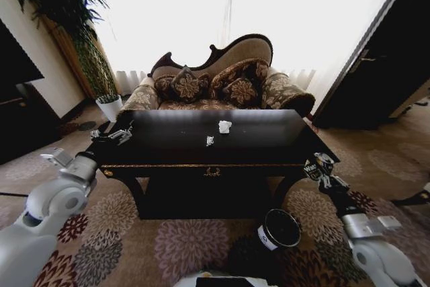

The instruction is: Move to the front of the table and place the trash on the table into the trash bin.

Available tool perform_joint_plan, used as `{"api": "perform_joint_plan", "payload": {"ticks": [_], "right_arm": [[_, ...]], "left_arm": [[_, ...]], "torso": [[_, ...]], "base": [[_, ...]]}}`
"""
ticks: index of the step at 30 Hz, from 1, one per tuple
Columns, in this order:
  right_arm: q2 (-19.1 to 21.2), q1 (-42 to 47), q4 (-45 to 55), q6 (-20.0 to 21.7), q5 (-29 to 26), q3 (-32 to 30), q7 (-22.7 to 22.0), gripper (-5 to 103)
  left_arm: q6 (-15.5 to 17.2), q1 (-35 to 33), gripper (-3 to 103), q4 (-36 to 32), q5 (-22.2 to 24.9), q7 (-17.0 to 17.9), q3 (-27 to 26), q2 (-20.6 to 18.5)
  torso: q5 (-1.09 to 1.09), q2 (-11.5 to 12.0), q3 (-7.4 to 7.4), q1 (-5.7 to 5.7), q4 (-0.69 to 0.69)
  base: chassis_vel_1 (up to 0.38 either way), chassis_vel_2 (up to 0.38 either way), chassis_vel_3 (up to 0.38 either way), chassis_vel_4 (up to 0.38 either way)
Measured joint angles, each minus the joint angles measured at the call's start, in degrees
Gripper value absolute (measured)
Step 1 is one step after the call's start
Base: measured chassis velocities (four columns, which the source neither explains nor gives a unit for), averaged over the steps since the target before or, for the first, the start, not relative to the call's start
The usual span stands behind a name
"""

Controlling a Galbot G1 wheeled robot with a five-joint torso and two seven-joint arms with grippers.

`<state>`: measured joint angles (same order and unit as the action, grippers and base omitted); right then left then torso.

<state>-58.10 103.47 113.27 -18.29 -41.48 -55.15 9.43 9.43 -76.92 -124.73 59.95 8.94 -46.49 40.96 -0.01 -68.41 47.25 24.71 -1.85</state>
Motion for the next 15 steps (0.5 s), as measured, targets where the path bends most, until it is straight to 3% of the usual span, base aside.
{"api": "perform_joint_plan", "payload": {"ticks": [4, 10, 15], "right_arm": [[-2.8, 0.6, -2.8, -2.3, 1.5, 0.8, 1.1, 0], [-10.5, -0.8, -10.4, -5.7, 4.6, 4.9, 1.3, 0], [-12.4, -2.3, -16.0, -7.9, 6.6, 7.2, 1.4, 0]], "left_arm": [[0.0, 0.0, 100, 0.0, 0.0, 0.0, 0.0, 0.0], [0.0, 0.0, 100, 0.0, 0.0, 0.0, 0.0, 0.0], [0.0, 0.0, 100, 0.0, 0.0, 0.0, 0.0, 0.0]], "torso": [[0.0, 0.0, 0.0, -0.01, 0.0], [0.01, 0.0, 0.0, 0.0, -0.01], [0.01, 0.0, 0.0, -0.01, 0.0]], "base": [[0.0, 0.0, 0.0, 0.0], [0.0, 0.0, 0.0, 0.0], [0.0, 0.0, 0.0, 0.0]]}}
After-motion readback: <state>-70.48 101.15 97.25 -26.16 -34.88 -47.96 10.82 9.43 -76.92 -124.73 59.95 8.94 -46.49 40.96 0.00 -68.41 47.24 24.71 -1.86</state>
